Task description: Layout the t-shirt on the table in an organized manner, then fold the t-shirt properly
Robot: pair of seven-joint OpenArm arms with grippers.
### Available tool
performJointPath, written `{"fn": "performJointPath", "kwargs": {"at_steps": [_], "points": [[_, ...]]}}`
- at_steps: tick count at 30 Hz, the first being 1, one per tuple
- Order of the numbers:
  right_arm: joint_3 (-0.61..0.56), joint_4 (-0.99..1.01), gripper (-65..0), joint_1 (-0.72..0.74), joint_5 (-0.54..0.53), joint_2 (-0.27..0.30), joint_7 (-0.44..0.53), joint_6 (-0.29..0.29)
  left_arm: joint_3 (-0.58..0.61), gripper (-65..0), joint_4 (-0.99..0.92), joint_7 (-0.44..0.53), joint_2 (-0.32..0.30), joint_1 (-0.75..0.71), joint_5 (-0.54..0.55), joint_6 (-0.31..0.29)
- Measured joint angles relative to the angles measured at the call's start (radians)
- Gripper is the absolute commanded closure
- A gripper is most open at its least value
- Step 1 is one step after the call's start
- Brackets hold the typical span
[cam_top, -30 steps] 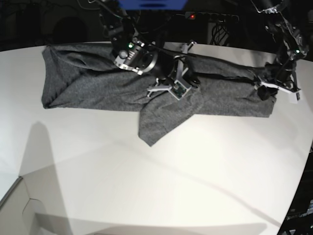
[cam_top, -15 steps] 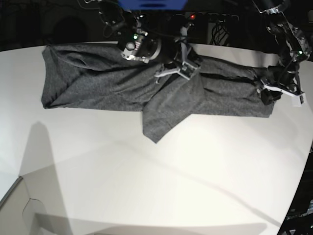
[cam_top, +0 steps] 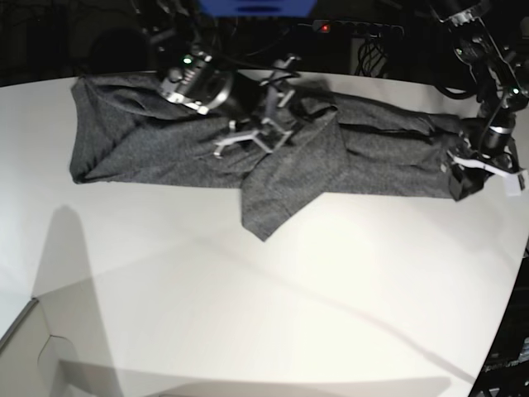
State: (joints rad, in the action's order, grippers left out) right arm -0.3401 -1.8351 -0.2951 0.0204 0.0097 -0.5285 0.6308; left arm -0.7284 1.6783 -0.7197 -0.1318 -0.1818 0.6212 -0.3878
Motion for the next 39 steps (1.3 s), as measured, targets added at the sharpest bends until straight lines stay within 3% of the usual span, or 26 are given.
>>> {"fn": "performJointPath", "kwargs": {"at_steps": [3, 8, 12, 18, 21, 24, 28, 33, 36, 39], "points": [[0.107, -0.009, -34.7, -0.02, -0.001, 0.006, -0.006, 0.0, 0.036, -28.1, 0.033, 0.012, 0.014, 0.014, 0.082, 0.005], [0.285, -0.055, -35.9, -0.021, -0.002, -0.004, 0.002, 0.0, 0.229, -46.4, 0.055, 0.004, 0.061, 0.057, 0.087, 0.003], [0.447, -0.073, -35.8, -0.017, -0.001, -0.006, -0.005, 0.0, 0.415, -54.1, 0.05, 0.013, 0.093, 0.097, -0.036, 0.019], [0.674, -0.084, -35.8, 0.026, -0.004, -0.051, -0.007, 0.0, 0.7, -54.2, 0.006, 0.01, 0.229, 0.164, -0.338, 0.024], [0.766, -0.084, -35.8, 0.05, -0.001, -0.074, -0.011, 0.0, 0.782, -54.3, -0.033, 0.013, 0.289, 0.172, -0.467, 0.136], [0.817, -0.084, -35.7, 0.067, -0.002, -0.076, -0.01, 0.0, 0.872, -54.3, -0.086, 0.016, 0.282, 0.172, -0.521, 0.248], [0.837, -0.084, -35.7, 0.064, -0.002, -0.076, -0.011, 0.0, 0.967, -54.2, -0.204, 0.013, 0.277, 0.217, -0.52, 0.347], [0.837, -0.084, -35.7, 0.063, -0.002, -0.076, -0.01, 0.0, 1.014, -54.1, -0.308, 0.126, 0.278, 0.266, -0.518, 0.374], [0.837, -0.084, -35.7, 0.061, -0.002, -0.076, -0.01, 0.0, 1.02, -54.0, -0.36, 0.14, 0.279, 0.269, -0.516, 0.375], [0.837, -0.083, -35.7, 0.061, -0.002, -0.073, -0.01, 0.0, 1.02, -54.0, -0.398, 0.147, 0.277, 0.275, -0.52, 0.438]]}}
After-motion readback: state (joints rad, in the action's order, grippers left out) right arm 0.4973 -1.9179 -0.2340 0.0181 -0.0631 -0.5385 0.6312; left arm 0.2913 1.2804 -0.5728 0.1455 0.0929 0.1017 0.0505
